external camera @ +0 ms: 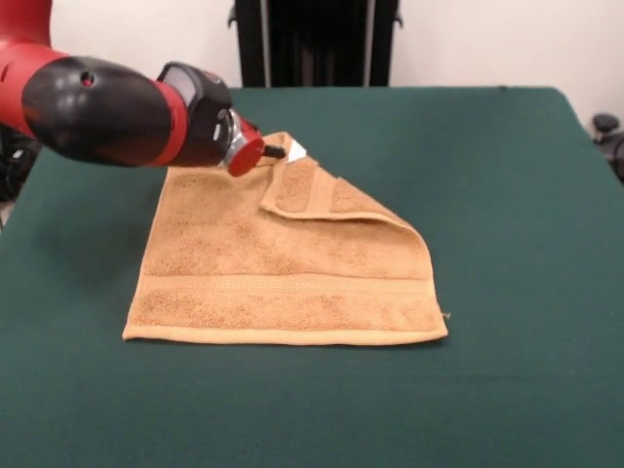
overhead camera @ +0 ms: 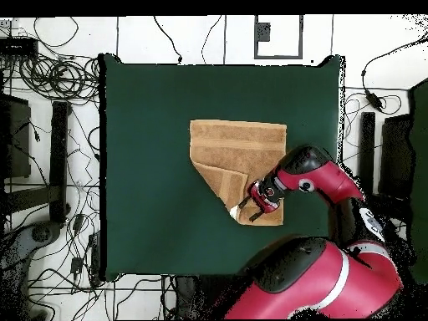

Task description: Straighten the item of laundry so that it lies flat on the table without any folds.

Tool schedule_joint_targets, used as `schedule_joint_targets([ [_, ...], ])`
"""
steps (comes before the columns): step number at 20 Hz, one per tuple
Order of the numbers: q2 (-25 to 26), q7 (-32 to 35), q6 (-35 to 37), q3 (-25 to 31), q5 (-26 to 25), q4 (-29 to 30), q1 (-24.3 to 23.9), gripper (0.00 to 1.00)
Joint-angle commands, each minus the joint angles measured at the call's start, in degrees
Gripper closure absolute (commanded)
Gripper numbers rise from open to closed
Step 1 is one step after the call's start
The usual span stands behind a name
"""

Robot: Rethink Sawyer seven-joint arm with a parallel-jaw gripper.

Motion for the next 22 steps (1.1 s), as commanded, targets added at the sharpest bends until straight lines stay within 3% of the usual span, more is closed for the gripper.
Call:
schedule_joint_targets([
  [1,-4.27,9.6,-20.76,0.77,-3.64,1.5,9.8,0.0],
  [5,-5.63,28.3,-32.91,-14.01,-12.37,-2.21,23.37,0.0],
  [7,-5.1,32.88,-33.62,-18.85,-13.22,-3.7,27.48,0.0],
  [11,-3.62,30.09,-30.18,-19.22,-10.7,-6.61,27.52,0.0],
  [15,0.22,28.92,-31.42,-19.07,-9.39,-9.81,25.88,0.0],
  [22,-2.29,27.74,-31.46,-15.49,-6.13,-6.42,23.99,0.0],
])
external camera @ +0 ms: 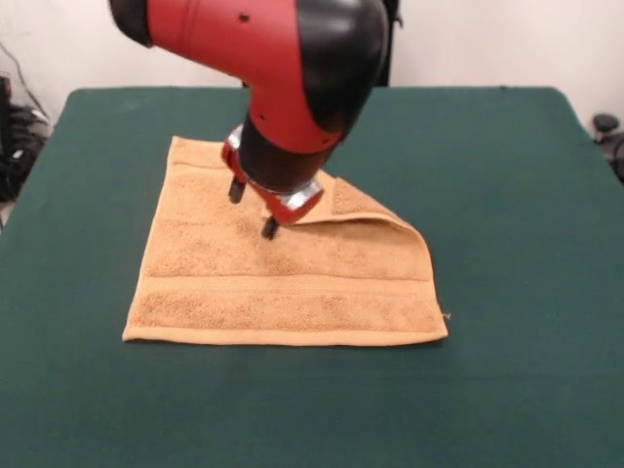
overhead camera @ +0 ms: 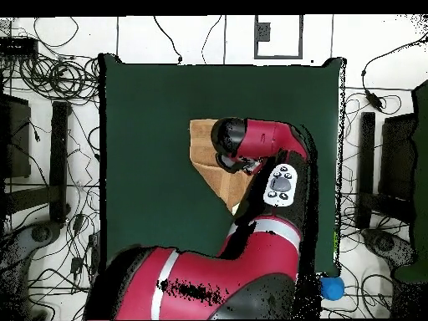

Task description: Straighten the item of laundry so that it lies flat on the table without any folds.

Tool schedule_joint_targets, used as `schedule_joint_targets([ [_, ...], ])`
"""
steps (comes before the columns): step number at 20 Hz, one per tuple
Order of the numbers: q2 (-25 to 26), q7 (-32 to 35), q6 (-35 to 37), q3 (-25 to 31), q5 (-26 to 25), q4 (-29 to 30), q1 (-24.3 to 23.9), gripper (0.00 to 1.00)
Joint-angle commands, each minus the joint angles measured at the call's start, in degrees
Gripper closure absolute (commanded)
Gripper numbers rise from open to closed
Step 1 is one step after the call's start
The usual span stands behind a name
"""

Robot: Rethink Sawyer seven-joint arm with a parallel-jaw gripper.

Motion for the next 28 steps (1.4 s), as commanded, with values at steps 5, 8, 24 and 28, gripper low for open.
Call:
schedule_joint_targets([
  [5,0.68,8.92,-3.26,5.41,5.58,2.04,-4.65,0.0],
  [8,1.83,8.41,-4.33,6.58,6.38,2.03,-5.51,0.0],
  [24,3.92,0.93,-2.07,16.32,12.41,3.39,-10.65,0.0],
  [28,4.75,-0.8,-2.07,17.83,12.19,2.96,-11.9,0.0],
])
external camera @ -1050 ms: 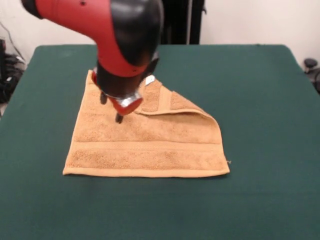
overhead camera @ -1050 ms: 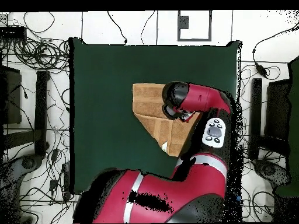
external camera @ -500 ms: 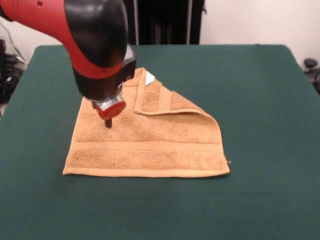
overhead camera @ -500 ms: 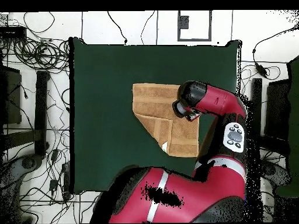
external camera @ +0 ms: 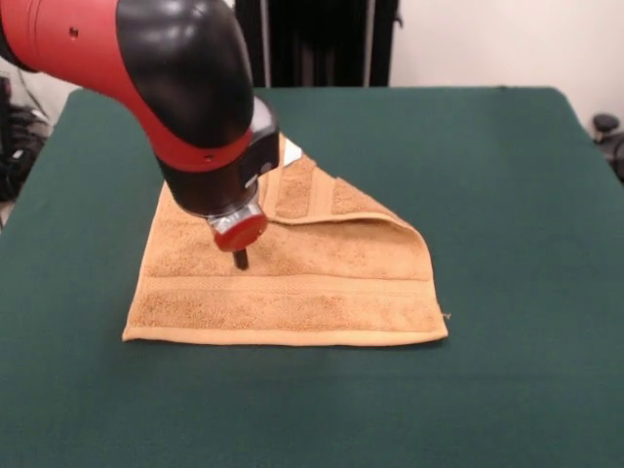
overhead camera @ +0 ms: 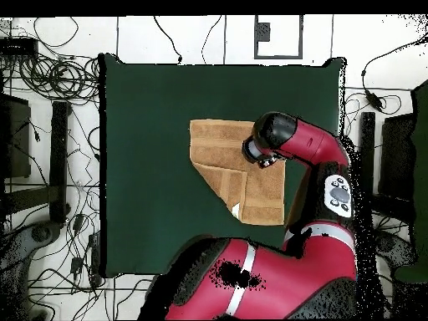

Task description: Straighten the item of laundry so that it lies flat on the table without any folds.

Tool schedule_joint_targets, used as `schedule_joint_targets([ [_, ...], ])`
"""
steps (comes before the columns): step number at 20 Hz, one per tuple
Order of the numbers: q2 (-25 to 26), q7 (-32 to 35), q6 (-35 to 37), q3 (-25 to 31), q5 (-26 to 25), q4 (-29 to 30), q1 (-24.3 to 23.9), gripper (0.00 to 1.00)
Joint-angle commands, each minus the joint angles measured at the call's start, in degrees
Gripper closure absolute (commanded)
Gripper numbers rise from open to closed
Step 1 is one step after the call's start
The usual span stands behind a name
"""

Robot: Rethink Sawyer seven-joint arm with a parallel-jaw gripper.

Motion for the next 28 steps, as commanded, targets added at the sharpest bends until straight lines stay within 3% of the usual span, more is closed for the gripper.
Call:
schedule_joint_targets([
  [1,4.83,-1.3,-0.94,10.5,2.73,2.68,-1.06,0.0],
  [11,9.16,-8.51,0.77,17.14,1.56,-0.04,-6.61,0.0],
  [19,7.32,-8.09,1.16,22.17,2.19,7.69,-9.0,0.0],
  [28,7.58,-7.76,0.8,25.35,1.93,9.82,-10.83,0.0],
])
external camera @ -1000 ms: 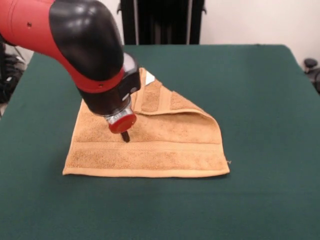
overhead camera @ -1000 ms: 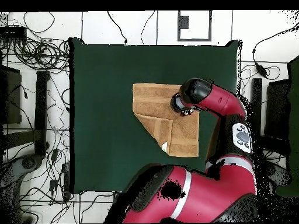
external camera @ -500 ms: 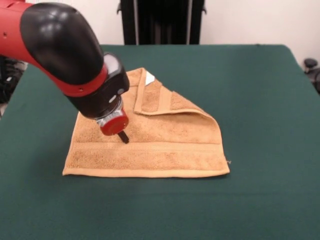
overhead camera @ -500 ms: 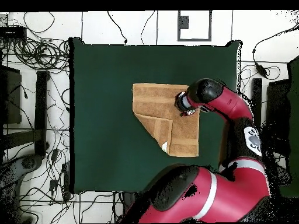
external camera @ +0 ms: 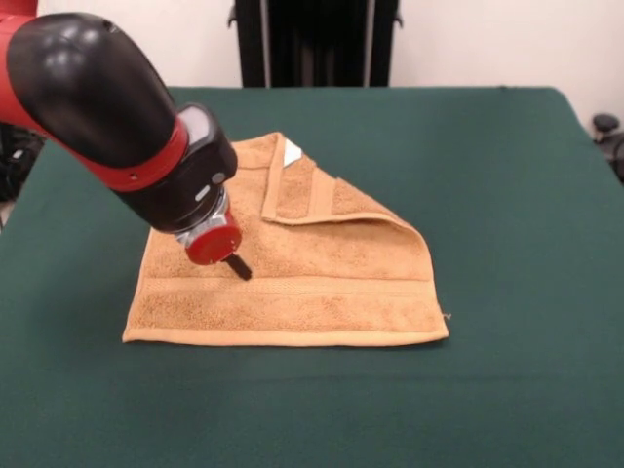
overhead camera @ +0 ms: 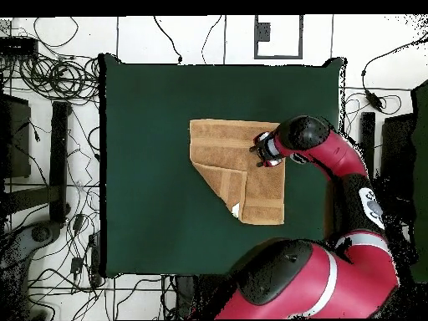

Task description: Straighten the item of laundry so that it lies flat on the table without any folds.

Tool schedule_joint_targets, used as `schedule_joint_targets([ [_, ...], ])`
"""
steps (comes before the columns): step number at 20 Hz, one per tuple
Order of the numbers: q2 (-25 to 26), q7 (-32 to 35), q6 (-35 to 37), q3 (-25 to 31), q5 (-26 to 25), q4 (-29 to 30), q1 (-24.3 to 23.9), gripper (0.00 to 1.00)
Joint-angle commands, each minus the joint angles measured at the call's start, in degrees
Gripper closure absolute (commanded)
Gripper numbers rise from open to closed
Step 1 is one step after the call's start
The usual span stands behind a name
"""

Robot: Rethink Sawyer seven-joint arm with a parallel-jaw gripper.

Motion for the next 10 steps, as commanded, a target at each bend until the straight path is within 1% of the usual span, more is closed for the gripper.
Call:
schedule_joint_targets([
  [1,7.3,-7.91,-2.59,11.72,1.32,8.36,1.22,0.0],
  [7,7.95,-8.18,-1.99,13.21,1.64,8.57,-0.05,0.0],
  [10,6.89,-6.81,-1.25,13.14,1.36,9.23,0.23,0.0],
])
